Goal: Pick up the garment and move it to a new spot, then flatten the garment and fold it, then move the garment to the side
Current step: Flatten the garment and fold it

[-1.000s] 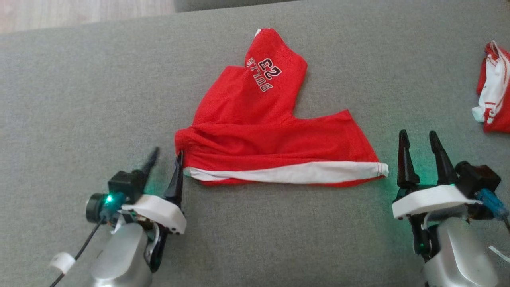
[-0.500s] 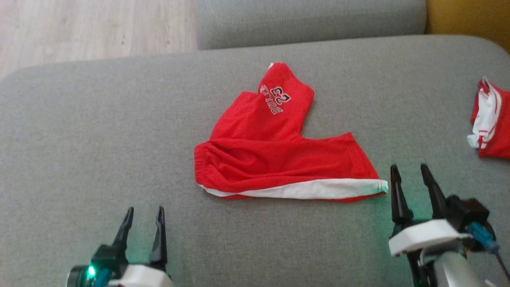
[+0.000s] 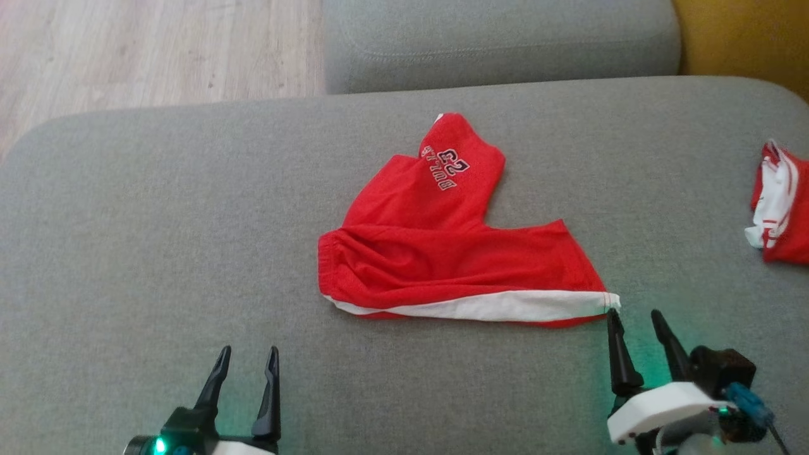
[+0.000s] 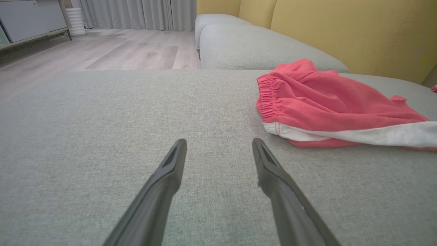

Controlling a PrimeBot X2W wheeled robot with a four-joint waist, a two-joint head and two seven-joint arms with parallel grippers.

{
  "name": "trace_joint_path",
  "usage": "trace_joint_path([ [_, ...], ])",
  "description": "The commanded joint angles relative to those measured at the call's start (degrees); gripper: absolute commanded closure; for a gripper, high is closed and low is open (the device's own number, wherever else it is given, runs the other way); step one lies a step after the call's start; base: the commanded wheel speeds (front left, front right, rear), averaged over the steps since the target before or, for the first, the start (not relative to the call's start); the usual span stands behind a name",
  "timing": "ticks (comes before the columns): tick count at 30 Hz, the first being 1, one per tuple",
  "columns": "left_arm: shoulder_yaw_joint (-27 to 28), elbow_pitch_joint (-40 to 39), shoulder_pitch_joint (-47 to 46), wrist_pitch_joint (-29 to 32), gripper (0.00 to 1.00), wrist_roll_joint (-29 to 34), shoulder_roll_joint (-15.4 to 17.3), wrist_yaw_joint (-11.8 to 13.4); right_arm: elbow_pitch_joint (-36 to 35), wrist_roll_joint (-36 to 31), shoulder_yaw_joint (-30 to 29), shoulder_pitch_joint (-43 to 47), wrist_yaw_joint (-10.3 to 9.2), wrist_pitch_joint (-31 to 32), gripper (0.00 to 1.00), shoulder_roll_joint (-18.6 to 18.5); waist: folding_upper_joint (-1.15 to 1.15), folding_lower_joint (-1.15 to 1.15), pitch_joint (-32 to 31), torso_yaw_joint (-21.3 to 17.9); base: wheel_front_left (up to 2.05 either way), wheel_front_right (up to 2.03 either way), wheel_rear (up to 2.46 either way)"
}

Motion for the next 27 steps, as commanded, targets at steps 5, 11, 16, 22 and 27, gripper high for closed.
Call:
trace_joint_path([
  [5, 1.19, -1.32, -3.31, -0.55, 0.00, 0.67, -0.18, -0.78, 2.11, 3.44, 2.30, -4.98, -0.05, -0.38, 0.00, -0.25, 0.00, 0.00, 2.01, 1.23, 0.00, 0.00, 0.00],
  [11, 0.87, -0.94, -3.91, -0.55, 0.00, 0.64, -0.31, -1.26, 4.79, 4.87, 3.63, -6.84, -0.05, -0.38, 0.00, -0.25, 0.00, 0.00, 3.33, 2.03, 0.00, 0.00, 0.00],
  [16, 0.64, -0.79, -4.32, -0.55, 0.00, 0.25, -0.35, -1.41, 4.79, 5.49, 4.16, -7.44, -0.05, -0.38, 0.05, -0.25, 0.00, 0.00, 3.94, 2.18, 0.00, 0.00, 0.00],
  [22, -0.29, -0.87, -4.97, -0.55, 0.00, -0.52, -0.36, -1.42, 3.76, 5.03, 4.08, -7.58, -0.05, -0.38, 0.78, -0.25, 0.00, 0.00, 4.43, 2.20, 0.00, 0.00, 0.00],
  [27, -2.83, -0.31, -6.69, -0.55, 0.00, -2.75, -0.36, -2.65, 2.15, 3.64, 2.46, -7.93, -0.05, -0.38, 1.00, -0.25, 0.00, 0.00, 5.34, 1.99, 0.00, 0.00, 0.00],
])
